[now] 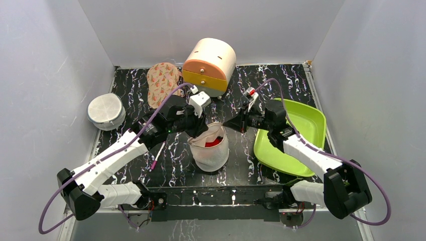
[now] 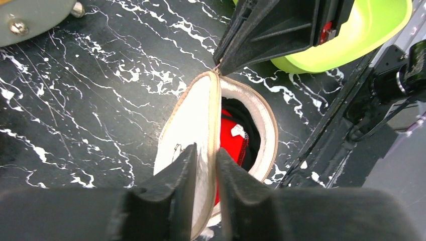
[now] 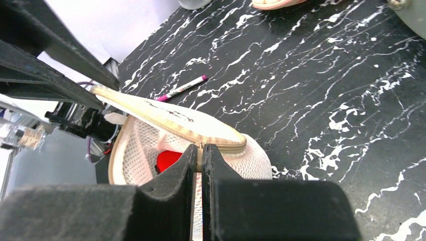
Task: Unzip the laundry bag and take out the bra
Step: Unzip the laundry bag at the center of the board.
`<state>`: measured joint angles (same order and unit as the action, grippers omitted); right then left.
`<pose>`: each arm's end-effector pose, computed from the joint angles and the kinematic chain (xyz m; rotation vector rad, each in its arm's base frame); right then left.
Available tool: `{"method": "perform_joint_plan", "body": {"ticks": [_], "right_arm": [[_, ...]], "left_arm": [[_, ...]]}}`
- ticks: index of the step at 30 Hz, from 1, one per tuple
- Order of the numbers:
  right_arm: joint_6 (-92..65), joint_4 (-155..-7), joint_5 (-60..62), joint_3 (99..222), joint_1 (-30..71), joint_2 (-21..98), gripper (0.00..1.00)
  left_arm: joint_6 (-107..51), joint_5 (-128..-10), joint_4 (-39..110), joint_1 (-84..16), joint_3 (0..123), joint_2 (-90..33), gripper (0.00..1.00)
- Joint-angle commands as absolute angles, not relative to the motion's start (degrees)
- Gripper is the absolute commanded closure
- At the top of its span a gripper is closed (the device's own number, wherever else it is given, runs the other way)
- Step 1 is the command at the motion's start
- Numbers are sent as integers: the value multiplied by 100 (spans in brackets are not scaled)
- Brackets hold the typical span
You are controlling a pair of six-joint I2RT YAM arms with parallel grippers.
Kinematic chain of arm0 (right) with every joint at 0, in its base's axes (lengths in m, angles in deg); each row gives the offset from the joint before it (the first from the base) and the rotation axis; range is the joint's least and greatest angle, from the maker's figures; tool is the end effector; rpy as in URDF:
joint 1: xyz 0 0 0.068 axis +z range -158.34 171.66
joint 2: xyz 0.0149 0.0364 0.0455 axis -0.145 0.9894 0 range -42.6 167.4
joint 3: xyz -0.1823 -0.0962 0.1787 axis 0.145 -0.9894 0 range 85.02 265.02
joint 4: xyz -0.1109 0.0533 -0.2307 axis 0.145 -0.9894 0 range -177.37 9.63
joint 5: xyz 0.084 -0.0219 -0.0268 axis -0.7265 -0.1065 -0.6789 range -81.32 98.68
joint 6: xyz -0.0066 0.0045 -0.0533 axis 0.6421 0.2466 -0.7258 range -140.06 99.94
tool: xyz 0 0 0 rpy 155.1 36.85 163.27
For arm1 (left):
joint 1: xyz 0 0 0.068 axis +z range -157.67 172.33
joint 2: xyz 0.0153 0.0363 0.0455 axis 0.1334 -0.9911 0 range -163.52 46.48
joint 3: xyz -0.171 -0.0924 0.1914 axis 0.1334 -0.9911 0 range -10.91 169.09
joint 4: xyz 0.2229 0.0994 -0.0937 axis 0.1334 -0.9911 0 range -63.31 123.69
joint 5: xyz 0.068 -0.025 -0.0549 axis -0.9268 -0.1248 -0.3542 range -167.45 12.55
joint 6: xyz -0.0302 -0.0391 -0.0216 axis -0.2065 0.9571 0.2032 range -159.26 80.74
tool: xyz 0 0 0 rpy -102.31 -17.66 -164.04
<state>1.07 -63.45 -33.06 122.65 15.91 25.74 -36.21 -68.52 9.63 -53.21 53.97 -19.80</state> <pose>0.2286 0.1290 0.2614 -0.5999 1.8239 1.2036 0.1773 -0.1884 0.3622 0.8481 1.8985 -0.6874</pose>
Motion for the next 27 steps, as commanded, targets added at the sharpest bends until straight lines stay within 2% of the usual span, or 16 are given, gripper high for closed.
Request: {"method": "perform_joint_plan", "body": {"ticks": [1, 6, 11, 15, 20, 24, 27], "right_arm": [[146, -5649, -3791, 12493, 1774, 2479, 100], [128, -5523, -3869, 12508, 2073, 2498, 100], [112, -5422, -3962, 12557, 2267, 2502, 100], [63, -5466, -3917, 12611, 2322, 2489, 100], [-26, -5758, -3508, 12636, 2321, 2459, 100], [-30, -5895, -3211, 12601, 2306, 2466, 100], [18, -5917, -3030, 12543, 2247, 2448, 100]], "left_arm": [[-3466, -6578, 971, -5311, 5378, -2044, 73], [-3378, -6427, 1010, -5319, 5399, -2249, 62], [-3364, -6410, 959, -5327, 5461, -2390, 61], [-3362, -6394, 935, -5333, 5466, -2411, 70], [-3410, -6427, 859, -5334, 5524, -2371, 89], [-3488, -6561, 829, -5337, 5562, -2229, 99], [-3529, -6711, 866, -5337, 5547, -2075, 100]]}}
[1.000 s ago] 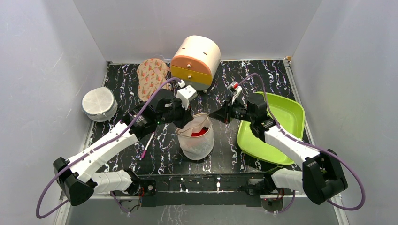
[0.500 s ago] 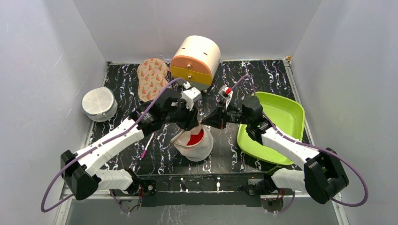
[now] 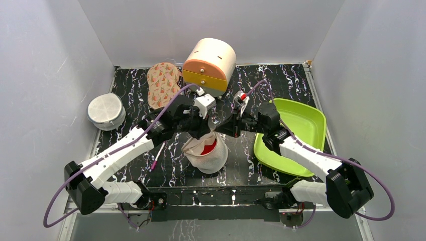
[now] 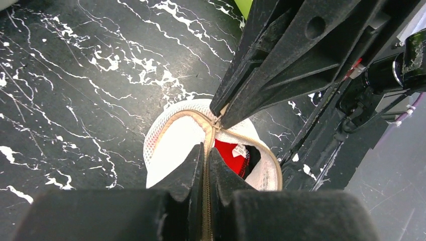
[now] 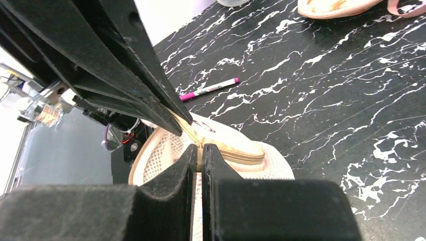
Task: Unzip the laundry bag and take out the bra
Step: Unzip the laundry bag at the center of the board.
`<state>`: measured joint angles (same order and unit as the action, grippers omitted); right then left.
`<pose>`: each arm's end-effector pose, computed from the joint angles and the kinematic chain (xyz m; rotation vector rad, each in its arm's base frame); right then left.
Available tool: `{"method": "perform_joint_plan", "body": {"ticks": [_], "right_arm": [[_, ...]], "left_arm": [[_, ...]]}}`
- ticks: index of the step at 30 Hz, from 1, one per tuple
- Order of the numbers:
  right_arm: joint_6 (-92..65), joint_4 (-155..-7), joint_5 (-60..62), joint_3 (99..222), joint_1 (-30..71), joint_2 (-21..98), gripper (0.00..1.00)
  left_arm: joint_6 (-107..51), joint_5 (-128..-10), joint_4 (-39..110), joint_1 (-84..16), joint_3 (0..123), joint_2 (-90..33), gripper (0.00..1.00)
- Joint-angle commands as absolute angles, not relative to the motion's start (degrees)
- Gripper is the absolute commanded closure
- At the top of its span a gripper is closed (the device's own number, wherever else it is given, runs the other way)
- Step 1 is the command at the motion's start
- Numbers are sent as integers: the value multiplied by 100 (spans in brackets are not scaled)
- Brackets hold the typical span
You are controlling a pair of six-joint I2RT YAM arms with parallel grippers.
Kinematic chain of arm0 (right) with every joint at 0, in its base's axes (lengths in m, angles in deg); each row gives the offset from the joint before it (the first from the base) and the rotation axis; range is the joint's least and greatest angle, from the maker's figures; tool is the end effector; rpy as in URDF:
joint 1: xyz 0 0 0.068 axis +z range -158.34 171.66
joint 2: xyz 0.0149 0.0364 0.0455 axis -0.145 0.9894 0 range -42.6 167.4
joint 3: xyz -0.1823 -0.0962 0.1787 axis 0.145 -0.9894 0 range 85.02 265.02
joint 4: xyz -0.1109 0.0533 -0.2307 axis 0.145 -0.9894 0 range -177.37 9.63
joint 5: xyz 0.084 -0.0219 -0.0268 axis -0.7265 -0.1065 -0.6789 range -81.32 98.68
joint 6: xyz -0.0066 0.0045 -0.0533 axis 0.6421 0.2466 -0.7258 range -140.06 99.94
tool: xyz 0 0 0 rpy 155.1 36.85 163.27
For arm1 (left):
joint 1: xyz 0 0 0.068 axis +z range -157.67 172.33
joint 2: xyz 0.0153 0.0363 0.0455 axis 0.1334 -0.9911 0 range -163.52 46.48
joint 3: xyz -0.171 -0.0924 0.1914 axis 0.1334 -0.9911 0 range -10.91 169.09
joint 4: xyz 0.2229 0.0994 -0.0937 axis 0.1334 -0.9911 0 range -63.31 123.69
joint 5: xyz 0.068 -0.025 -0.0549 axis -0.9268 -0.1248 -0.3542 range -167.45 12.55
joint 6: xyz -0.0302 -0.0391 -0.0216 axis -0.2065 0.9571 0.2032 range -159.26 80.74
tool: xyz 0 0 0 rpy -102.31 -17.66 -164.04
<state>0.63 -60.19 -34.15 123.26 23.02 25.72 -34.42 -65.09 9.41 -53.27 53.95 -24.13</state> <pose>0.2120 0.1576 0.2708 -0.7539 1.7270 1.2908 0.1879 -0.2026 0.3432 0.8823 1.9856 -0.7456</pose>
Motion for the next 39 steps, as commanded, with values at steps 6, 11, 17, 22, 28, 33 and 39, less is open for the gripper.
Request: {"method": "perform_joint_plan", "body": {"ticks": [6, 11, 17, 22, 28, 33, 39], "right_arm": [[300, -5954, -2911, 12370, 1823, 2518, 100], [476, -5984, -3065, 12316, 1413, 2631, 100], [486, -5957, -3402, 12408, 1370, 2765, 100], [622, -5828, -3920, 12629, 1378, 2847, 100], [646, -5509, -4111, 12645, 1571, 2655, 100], [635, -5506, -4165, 12758, 1839, 2694, 100], [713, -5513, -4116, 12826, 2043, 2750, 100]], "left_arm": [[-3559, -6886, 963, -5337, 5566, -1848, 100], [-3490, -6944, 1157, -5341, 5549, -1718, 100], [-3415, -6991, 1103, -5337, 5600, -1850, 100], [-3267, -6928, 1154, -5337, 5442, -1921, 91], [-3223, -6825, 1105, -5337, 5377, -2084, 70], [-3180, -6723, 1128, -5333, 5354, -2192, 58], [-3122, -6563, 1273, -5333, 5272, -2207, 52]]}}
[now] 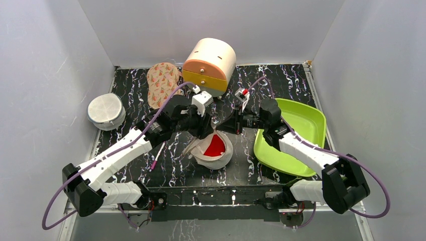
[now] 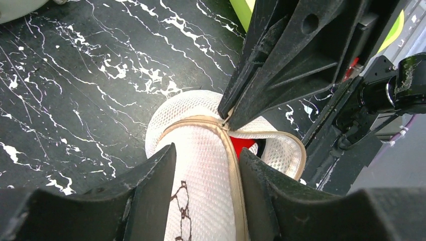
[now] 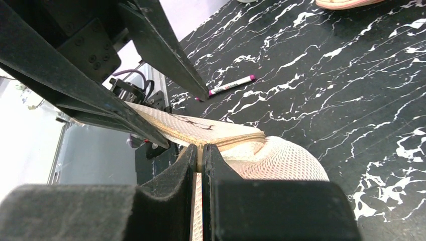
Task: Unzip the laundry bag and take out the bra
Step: Unzip the laundry bag at the center of the board.
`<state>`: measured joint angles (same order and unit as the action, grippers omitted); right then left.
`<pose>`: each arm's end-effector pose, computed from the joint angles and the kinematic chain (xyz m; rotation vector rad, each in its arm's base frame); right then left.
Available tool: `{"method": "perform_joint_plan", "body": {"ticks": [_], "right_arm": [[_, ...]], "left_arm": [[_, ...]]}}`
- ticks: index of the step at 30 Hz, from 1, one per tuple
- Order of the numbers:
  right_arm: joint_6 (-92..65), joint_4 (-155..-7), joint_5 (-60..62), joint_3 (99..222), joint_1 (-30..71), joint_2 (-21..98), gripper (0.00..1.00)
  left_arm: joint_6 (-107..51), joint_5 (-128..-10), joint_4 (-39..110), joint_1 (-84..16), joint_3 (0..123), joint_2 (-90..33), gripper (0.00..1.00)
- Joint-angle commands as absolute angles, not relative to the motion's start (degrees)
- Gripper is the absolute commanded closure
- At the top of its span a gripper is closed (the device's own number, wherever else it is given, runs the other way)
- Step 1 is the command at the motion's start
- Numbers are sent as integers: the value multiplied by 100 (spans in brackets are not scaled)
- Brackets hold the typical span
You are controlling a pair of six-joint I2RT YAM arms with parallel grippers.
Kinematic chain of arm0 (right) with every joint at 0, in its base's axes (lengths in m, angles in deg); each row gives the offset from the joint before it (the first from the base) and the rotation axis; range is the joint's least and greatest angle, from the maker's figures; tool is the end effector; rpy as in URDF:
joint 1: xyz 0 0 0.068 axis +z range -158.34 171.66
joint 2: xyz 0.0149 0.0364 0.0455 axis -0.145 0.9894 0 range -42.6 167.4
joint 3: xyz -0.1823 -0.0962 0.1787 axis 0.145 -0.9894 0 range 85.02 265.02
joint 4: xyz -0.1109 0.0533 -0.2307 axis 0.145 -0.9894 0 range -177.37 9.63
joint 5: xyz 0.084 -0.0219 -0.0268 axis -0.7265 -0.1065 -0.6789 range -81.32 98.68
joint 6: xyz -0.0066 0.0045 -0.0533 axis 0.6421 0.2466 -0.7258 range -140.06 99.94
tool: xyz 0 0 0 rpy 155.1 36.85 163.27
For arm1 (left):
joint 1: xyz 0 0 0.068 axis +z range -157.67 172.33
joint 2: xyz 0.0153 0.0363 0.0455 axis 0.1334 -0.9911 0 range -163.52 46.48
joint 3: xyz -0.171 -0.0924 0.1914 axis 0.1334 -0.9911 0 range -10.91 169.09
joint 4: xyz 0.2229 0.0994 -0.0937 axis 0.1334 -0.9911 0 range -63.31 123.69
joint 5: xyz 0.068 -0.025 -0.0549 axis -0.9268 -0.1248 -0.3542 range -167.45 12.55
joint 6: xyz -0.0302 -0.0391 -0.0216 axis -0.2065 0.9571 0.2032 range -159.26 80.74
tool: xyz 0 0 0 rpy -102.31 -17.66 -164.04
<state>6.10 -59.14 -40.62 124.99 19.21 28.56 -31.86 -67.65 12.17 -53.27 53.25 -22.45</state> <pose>0.2278 0.1494 0.2710 -0.7073 1.7712 1.4037 0.1860 -0.1985 0.3509 0.7944 1.9511 -0.7447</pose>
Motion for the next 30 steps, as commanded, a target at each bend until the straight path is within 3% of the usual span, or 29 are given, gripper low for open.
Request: {"method": "perform_joint_plan", "body": {"ticks": [1, 6, 13, 18, 30], "right_arm": [[718, -5513, -4107, 12827, 2059, 2748, 100], [722, -5531, -4074, 12819, 2083, 2740, 100], [597, -5681, -3787, 12743, 2084, 2625, 100], [542, -5774, -3755, 12815, 2084, 2721, 100], [884, -5907, -3363, 12704, 1560, 3105, 100]], "left_arm": [[-3118, -6554, 1277, -5344, 5284, -2227, 52], [-3151, -6586, 1216, -5346, 5347, -2333, 58], [-3252, -6709, 945, -5354, 5481, -2387, 78], [-3260, -6801, 871, -5355, 5503, -2250, 99], [-3313, -6931, 1255, -5354, 5471, -1630, 100]]}}
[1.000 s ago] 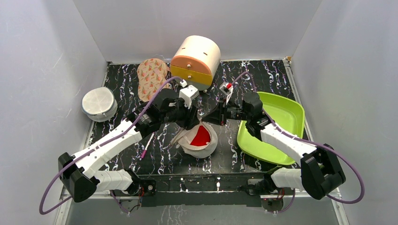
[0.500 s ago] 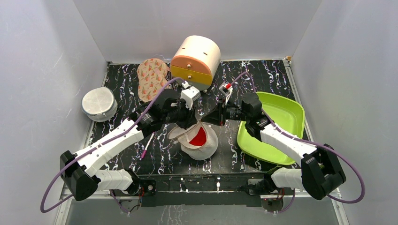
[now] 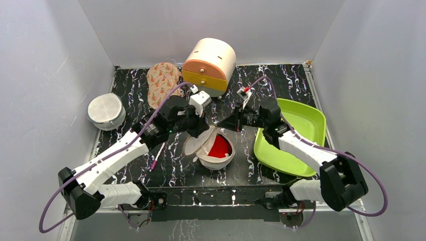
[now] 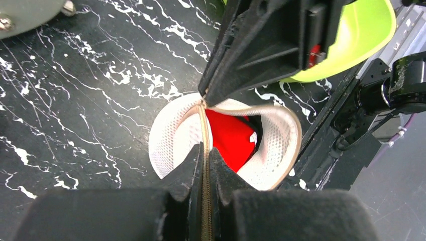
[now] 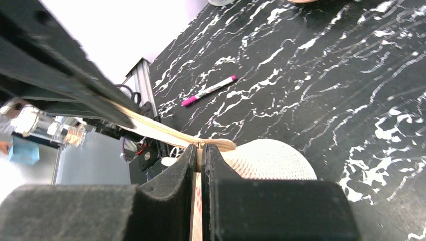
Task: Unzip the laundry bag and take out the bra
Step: Unzip the laundry bag at the center of the board.
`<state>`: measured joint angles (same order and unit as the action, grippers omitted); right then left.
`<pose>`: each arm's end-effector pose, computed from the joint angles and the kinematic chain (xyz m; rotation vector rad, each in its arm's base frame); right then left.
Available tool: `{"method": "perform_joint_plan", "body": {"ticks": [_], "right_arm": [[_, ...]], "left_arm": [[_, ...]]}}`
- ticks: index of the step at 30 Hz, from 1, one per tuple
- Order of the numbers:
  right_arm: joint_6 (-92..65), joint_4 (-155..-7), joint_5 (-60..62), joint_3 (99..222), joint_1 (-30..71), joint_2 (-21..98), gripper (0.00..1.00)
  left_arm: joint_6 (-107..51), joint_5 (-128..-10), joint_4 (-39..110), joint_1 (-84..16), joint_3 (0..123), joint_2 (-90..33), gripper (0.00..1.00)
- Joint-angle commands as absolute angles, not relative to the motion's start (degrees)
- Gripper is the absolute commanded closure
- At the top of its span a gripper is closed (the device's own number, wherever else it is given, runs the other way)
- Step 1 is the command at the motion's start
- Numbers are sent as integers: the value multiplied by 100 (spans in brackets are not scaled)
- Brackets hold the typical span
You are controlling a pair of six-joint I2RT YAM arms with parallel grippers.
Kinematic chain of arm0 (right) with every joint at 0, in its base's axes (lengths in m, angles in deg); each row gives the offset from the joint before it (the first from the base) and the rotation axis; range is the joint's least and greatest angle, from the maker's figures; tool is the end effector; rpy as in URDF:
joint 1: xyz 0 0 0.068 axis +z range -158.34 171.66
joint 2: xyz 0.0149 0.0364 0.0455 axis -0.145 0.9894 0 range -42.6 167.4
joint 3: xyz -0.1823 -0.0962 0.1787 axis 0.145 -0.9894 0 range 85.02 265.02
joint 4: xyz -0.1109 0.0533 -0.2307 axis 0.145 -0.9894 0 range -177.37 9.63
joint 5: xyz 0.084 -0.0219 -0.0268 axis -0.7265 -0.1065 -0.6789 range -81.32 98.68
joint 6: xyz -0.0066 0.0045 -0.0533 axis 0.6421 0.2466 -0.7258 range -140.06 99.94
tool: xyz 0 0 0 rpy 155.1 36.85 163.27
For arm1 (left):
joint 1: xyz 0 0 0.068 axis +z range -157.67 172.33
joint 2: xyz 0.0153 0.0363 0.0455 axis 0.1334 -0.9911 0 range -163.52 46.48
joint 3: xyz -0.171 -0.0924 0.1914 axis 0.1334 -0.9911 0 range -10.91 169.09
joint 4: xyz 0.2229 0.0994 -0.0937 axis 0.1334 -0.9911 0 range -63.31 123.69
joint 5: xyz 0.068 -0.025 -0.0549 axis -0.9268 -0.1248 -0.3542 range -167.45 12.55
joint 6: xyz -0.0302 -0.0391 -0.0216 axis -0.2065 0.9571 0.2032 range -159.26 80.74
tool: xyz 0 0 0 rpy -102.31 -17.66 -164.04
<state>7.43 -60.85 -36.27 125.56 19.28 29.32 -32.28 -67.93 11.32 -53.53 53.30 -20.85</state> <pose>0.2324 0.1501 0.2678 -0.6176 1.8319 1.3604 0.1801 -0.1939 0.3566 0.7987 1.9328 -0.7422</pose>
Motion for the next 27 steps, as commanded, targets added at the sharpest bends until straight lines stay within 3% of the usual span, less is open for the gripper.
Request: {"method": "perform_joint_plan", "body": {"ticks": [1, 14, 22, 27], "right_arm": [[942, -5888, -3360, 12677, 1471, 3162, 100], [1135, -5732, -4203, 12827, 1190, 3168, 100], [1036, -5600, -4553, 12818, 1432, 2878, 100], [1035, -5602, -4569, 12835, 1558, 2845, 100]], "left_arm": [[-3334, -6985, 1277, -5355, 5454, -1572, 100], [-3324, -7038, 1215, -5355, 5278, -1686, 100], [-3202, -6819, 1177, -5353, 5288, -2034, 65], [-3170, -6672, 1171, -5356, 5347, -2249, 64]]}}
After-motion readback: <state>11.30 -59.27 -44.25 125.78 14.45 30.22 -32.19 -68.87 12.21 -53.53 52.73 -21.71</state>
